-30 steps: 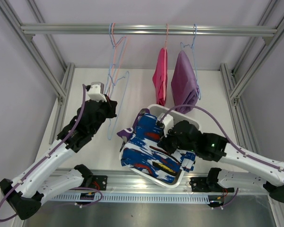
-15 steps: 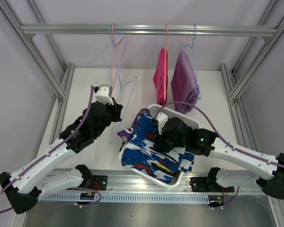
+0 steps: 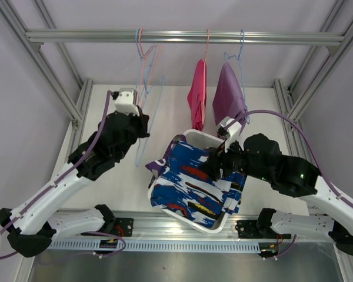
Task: Remove the trousers from the hanger
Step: Place the hanger at the clothesline.
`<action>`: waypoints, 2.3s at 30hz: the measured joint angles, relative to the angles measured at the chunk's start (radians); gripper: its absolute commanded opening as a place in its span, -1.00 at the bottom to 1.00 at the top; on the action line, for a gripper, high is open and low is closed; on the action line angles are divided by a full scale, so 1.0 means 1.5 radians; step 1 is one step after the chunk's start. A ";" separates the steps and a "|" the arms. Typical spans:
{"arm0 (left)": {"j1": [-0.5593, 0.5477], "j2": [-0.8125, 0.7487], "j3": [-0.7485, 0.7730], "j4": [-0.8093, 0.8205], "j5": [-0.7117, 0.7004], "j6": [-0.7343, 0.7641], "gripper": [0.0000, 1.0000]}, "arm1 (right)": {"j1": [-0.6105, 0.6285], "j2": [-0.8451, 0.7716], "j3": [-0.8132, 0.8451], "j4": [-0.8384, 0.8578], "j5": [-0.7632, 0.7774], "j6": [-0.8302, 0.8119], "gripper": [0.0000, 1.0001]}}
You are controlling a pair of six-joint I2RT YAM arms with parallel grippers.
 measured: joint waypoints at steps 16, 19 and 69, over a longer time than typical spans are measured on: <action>0.093 0.255 0.310 -0.004 -0.020 0.058 -0.99 | 0.000 -0.016 -0.050 -0.023 0.013 -0.027 0.28; 0.117 0.282 0.339 -0.009 -0.006 0.059 -0.99 | 0.000 -0.016 -0.051 -0.022 0.013 -0.036 0.28; 0.204 0.300 0.296 -0.074 0.080 -0.001 -0.20 | -0.028 -0.091 -0.176 0.011 -0.005 -0.067 0.55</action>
